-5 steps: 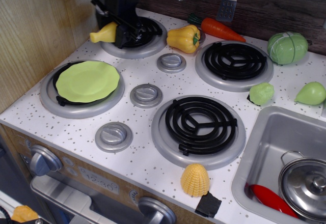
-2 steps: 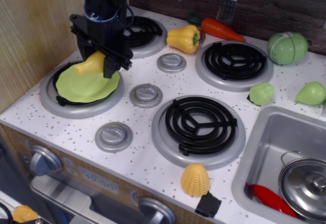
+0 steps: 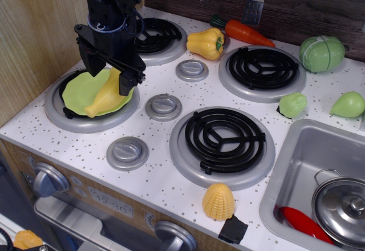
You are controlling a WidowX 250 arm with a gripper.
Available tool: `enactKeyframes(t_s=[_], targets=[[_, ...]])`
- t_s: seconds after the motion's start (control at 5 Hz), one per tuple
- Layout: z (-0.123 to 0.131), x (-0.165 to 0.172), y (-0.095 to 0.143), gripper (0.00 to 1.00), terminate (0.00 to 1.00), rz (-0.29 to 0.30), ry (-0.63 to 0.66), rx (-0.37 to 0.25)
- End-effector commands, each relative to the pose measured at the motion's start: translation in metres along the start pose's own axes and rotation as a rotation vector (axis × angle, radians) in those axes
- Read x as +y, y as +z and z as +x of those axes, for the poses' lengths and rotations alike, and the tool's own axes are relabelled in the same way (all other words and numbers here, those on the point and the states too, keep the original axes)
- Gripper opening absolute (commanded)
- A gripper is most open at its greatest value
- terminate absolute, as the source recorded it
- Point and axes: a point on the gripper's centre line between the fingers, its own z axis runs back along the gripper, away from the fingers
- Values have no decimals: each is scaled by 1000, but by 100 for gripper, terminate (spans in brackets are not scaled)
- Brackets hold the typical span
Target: Put banana on plate
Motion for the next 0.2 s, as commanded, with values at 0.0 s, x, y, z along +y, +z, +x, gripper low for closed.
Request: enactKeyframes(t_s=[0.0], targets=[[4, 6, 9, 100, 100, 15, -6, -40]])
